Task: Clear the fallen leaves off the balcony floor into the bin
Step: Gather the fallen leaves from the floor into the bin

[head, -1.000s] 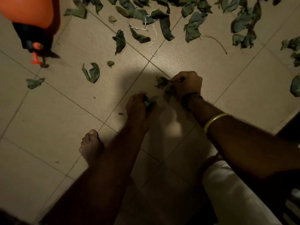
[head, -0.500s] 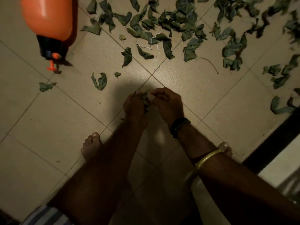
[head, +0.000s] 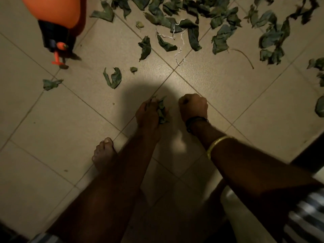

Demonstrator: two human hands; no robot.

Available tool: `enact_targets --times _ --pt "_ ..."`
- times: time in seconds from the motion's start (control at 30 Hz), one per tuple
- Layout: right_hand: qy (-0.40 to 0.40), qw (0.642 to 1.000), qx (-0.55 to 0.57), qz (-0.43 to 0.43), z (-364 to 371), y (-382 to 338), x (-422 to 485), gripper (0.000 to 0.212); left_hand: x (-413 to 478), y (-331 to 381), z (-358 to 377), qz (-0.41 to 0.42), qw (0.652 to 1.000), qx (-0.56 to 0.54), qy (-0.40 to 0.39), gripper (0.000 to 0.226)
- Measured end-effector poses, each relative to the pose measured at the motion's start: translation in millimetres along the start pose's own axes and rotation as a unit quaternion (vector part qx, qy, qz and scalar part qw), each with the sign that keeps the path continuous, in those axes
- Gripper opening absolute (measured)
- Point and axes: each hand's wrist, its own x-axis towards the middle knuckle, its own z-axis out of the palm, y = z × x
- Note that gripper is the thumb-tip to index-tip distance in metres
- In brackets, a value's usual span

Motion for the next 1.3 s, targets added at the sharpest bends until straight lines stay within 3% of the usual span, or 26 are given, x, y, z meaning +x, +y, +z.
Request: enact_targets --times 0.2,0.33,0.4,0.5,0.63,0.73,0.83,0.93,1.1,1.23,1.3 --pt "0.019 0.973 0.23 0.016 -11 -38 -92 0.018 -29 -1 -13 -0.071 0.993 0.07 -0.056 0.02" --pt "-0.044 0.952 0.3 -0.035 -17 -44 -117 0.03 -42 0 -24 -0.031 0.996 0.075 -0.021 0.022" --pt "-0.013 0.959 0.28 -0.051 -22 -43 -118 0.025 -43 1 -31 0.0 0.997 0.067 0.04 0.012" --pt "0.09 0.961 0.26 0.004 -30 -32 -106 0.023 -35 3 -46 0.012 0.992 0.028 0.125 0.008" --pt "0.017 0.984 0.175 0.002 -14 -16 -78 0.024 -23 0 -63 0.019 0.99 0.013 0.137 0.011" --pt "-0.051 0.993 0.074 -0.074 12 -20 -61 0.032 -7 -8 -78 0.026 0.987 -0.001 0.156 0.012" --pt "-0.073 0.976 -0.073 -0.194 40 -25 -53 0.045 4 -21 -90 0.011 0.983 -0.005 0.184 0.015" --pt "-0.043 0.955 -0.146 -0.253 62 -20 -45 0.028 13 -36 -99 0.008 0.986 -0.009 0.167 0.012" --pt "-0.054 0.959 -0.085 -0.263 68 -18 -55 0.018 32 -50 -107 0.022 0.984 0.028 0.174 0.012" --pt "-0.086 0.944 -0.072 -0.31 84 -40 -72 0.024 89 -96 -121 0.044 0.979 0.025 0.199 0.037" --pt "-0.08 0.943 -0.088 -0.311 94 -45 -69 0.027 89 -93 -123 0.046 0.976 0.033 0.212 0.035"
